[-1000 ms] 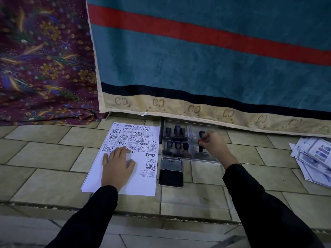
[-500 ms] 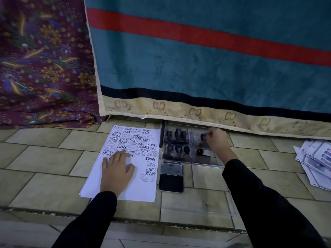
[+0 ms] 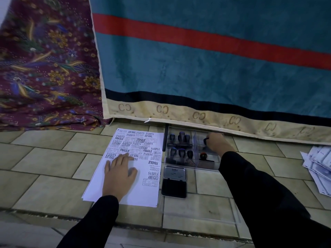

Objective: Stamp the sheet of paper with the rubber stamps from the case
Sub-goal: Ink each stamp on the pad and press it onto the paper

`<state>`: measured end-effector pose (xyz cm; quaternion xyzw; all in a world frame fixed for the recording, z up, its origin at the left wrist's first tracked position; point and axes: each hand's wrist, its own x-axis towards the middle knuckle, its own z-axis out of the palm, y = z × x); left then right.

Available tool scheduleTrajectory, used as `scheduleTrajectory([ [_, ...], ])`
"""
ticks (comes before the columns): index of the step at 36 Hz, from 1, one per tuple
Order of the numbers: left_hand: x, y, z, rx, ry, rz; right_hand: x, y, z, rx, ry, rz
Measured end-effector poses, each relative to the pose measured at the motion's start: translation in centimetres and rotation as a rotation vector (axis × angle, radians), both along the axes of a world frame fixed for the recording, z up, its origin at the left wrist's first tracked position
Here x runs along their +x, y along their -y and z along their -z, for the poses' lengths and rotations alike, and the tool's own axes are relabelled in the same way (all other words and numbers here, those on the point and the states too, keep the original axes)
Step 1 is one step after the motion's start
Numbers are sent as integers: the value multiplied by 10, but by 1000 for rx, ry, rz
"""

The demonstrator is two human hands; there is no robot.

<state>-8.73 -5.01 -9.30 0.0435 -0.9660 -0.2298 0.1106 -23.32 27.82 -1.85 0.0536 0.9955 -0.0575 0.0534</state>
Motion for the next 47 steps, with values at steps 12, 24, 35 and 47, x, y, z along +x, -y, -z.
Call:
scheduleTrajectory([
  [12, -4, 5, 1, 43, -15, -1, -2, -2, -10, -290, -207, 50],
  [24, -14, 25, -9, 923, 78, -68, 78, 19, -47, -414, -453, -118],
  [35, -12, 6, -25, 585, -168, 36, 164, 67, -20, -561, -218, -317],
  [47, 11, -53, 3, 36, 75, 517, 179, 85, -3, -542, -211, -343],
])
